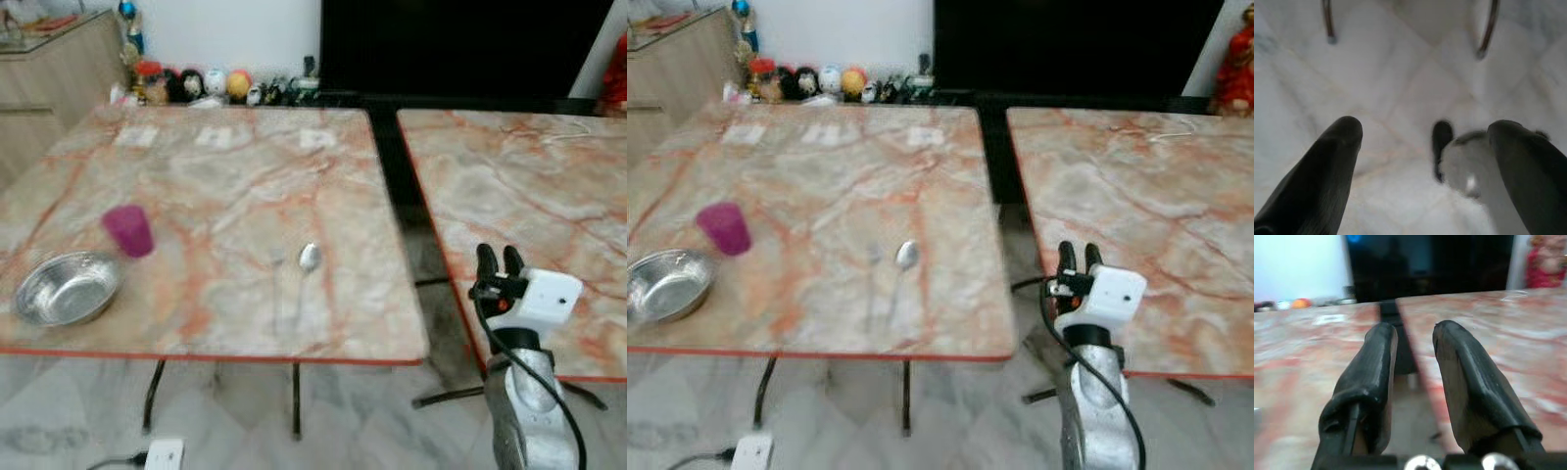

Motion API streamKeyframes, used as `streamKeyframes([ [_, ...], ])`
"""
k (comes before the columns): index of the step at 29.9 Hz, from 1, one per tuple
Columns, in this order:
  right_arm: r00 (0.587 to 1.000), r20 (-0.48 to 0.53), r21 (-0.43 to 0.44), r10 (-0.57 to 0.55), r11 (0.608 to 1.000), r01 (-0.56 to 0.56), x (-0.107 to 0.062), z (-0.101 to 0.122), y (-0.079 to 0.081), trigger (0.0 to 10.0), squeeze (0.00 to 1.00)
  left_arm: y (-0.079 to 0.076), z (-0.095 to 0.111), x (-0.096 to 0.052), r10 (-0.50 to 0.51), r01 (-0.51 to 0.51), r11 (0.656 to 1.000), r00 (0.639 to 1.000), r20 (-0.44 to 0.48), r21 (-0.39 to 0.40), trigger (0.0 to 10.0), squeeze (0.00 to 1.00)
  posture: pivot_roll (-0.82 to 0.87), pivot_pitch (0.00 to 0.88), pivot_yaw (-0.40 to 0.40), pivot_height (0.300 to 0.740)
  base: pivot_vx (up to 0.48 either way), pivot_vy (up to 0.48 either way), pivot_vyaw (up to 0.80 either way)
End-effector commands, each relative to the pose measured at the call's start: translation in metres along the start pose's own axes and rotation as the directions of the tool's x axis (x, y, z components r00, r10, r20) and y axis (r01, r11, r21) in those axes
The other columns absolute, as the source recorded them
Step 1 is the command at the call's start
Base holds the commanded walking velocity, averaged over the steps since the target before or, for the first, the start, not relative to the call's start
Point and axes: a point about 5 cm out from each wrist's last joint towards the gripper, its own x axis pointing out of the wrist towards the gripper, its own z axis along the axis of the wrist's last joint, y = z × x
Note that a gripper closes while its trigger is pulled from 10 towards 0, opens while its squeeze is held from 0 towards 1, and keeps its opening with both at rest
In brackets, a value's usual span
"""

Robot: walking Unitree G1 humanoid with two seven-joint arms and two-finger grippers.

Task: Setting the table

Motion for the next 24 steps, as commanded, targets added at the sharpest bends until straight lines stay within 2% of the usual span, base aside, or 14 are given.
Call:
streamKeyframes([
  [1,0.998,0.022,-0.040,-0.054,0.998,0.055,-0.005,0.004,-0.013,10.0,0.00,-0.006,-0.005,0.000,-0.012,0.012,1.000,1.000,-0.015,-0.012,10.0,0.00,0.03,0.020,-0.046,0.740,0.000,0.000,0.00],
  [5,0.995,0.020,-0.082,-0.102,0.991,0.104,-0.015,0.000,-0.022,10.0,0.00,-0.006,-0.005,0.000,-0.012,0.012,1.000,1.000,-0.014,-0.013,10.0,0.00,0.03,0.022,-0.050,0.740,0.000,0.000,0.00],
  [8,0.987,0.048,-0.170,-0.151,0.973,0.158,-0.033,0.001,-0.034,10.0,0.00,-0.006,-0.005,0.000,-0.011,0.011,1.000,1.000,-0.016,-0.016,10.0,0.00,0.03,0.024,-0.053,0.740,0.000,0.000,0.00],
  [10,0.982,0.054,-0.177,-0.179,0.967,0.186,-0.037,0.002,-0.038,10.0,0.00,-0.006,-0.006,0.000,-0.011,0.011,1.000,1.000,-0.016,-0.016,10.0,0.00,0.03,0.026,-0.054,0.740,0.000,0.000,0.00],
  [12,0.966,0.050,-0.194,-0.255,0.946,0.259,-0.054,0.002,-0.050,10.0,0.00,-0.006,-0.006,-0.001,-0.011,0.011,1.000,1.000,-0.019,-0.013,10.0,0.00,0.03,0.027,-0.055,0.740,0.000,0.000,0.00],
  [13,0.966,0.050,-0.194,-0.255,0.946,0.259,-0.054,0.002,-0.050,10.0,0.00,-0.006,-0.006,-0.001,-0.011,0.011,1.000,1.000,-0.019,-0.013,10.0,0.00,0.03,0.027,-0.055,0.740,0.000,0.000,0.00],
  [18,0.956,-0.077,-0.250,-0.283,0.934,0.256,-0.092,-0.020,-0.053,10.0,0.00,-0.006,-0.006,-0.001,-0.013,0.012,1.000,1.000,-0.019,-0.011,10.0,0.00,0.02,0.031,-0.062,0.740,0.000,0.000,0.00],
  [22,0.908,-0.132,-0.284,-0.398,0.893,0.350,-0.112,-0.032,-0.063,10.0,0.00,-0.006,-0.006,-0.001,-0.014,0.014,1.000,1.000,-0.018,-0.010,10.0,0.00,0.02,0.031,-0.066,0.740,0.000,0.000,0.00],
  [23,0.860,-0.177,-0.277,-0.478,0.863,0.423,-0.119,-0.042,-0.071,10.0,0.00,-0.006,-0.006,-0.001,-0.014,0.014,1.000,1.000,-0.017,-0.010,10.0,0.00,0.02,0.031,-0.066,0.740,0.000,0.000,0.00],
  [24,0.831,-0.211,-0.253,-0.515,0.850,0.462,-0.123,-0.049,-0.075,10.0,0.00,-0.007,-0.006,-0.001,-0.014,0.014,1.000,1.000,-0.017,-0.010,10.0,0.00,0.02,0.030,-0.065,0.740,0.000,0.000,0.00],
])
